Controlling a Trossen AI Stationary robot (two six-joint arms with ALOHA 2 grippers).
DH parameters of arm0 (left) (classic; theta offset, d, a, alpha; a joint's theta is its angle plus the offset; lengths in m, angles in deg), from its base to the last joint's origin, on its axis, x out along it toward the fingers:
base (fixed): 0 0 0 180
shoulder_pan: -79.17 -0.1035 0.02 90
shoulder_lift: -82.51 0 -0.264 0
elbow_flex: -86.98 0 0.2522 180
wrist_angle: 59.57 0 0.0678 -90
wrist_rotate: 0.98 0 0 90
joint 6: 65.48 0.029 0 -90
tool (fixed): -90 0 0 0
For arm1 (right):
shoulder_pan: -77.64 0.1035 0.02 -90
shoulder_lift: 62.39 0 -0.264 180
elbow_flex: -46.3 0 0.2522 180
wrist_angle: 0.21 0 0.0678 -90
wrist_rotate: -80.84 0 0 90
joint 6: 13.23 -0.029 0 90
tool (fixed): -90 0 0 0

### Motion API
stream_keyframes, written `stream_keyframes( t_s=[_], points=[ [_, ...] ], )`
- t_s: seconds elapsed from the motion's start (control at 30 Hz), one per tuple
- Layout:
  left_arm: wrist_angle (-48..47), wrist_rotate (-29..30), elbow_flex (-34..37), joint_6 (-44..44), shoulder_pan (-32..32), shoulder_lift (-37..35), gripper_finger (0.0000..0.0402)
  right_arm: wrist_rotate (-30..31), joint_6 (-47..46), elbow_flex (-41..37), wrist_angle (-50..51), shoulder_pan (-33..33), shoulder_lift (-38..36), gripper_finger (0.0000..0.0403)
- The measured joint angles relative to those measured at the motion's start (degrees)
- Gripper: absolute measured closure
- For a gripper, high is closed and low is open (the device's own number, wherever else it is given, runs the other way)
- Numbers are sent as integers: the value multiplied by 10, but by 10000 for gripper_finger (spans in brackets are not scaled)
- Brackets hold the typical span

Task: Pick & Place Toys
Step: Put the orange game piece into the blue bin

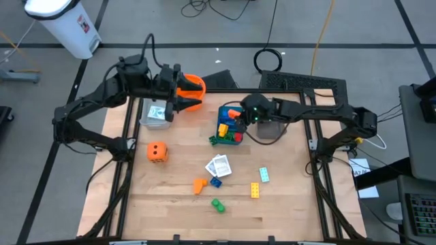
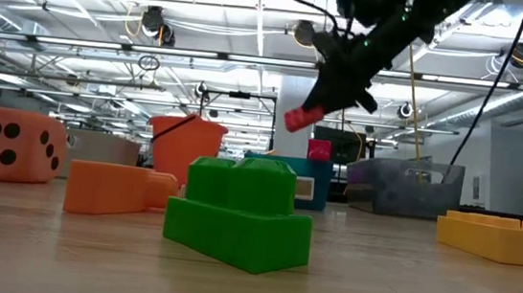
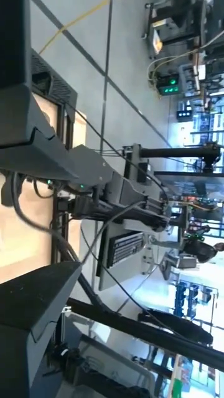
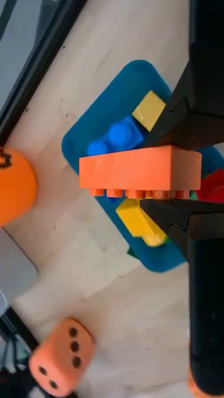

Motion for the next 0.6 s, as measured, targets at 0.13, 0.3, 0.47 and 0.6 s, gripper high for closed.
stream_keyframes(
  t_s=[0.13, 0.3, 0.47, 0.6],
  points=[
    [4, 0, 0, 0, 0, -1, 165, 0, -26, -45, -52, -21, 0, 310],
    [4, 0, 0, 0, 0, -1, 165, 2, -49, -85, -96, -35, 0, 310],
    [5, 6, 0, -1, 0, 3, 165, 42, -101, -103, -115, -39, 0, 310],
    [6, 6, 0, -1, 0, 3, 165, 98, -146, -103, -117, -34, 0, 310]
  ],
)
